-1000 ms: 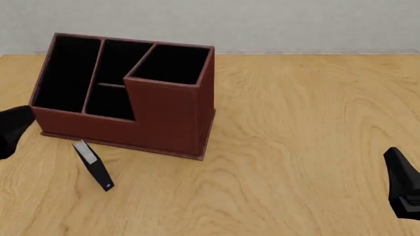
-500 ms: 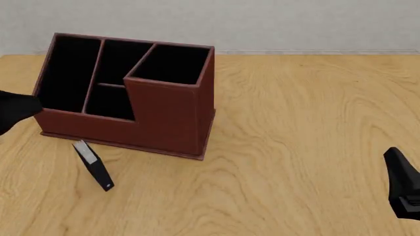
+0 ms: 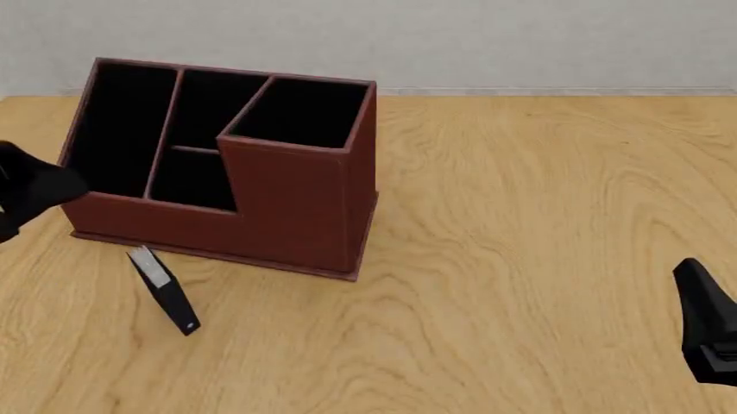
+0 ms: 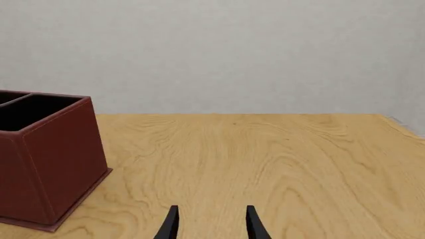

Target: Pick up the book and place it in the left compartment of the caddy.

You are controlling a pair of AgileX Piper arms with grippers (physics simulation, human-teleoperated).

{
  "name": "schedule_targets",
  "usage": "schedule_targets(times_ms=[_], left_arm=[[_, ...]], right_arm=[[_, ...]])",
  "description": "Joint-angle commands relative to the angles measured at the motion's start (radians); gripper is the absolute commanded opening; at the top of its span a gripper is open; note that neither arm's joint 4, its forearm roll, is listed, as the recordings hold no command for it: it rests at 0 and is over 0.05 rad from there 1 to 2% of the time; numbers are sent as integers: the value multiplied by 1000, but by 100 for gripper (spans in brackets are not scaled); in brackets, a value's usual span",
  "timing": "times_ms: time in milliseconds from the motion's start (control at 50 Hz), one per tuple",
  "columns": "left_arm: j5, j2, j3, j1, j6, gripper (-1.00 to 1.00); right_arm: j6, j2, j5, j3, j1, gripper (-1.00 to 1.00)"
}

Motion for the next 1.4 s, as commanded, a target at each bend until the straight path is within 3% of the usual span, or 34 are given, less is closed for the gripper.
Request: schedule_targets(times_ms=[20,340,1400], left_arm=[[-31,43,28,20,-4,100],[-140,104,125,3,-19,100],[-374,288,234,37,-17,100]], right_arm=[[0,-2,0,2,0,100],[0,-2,0,2,0,100],[0,-2,0,2,0,100]])
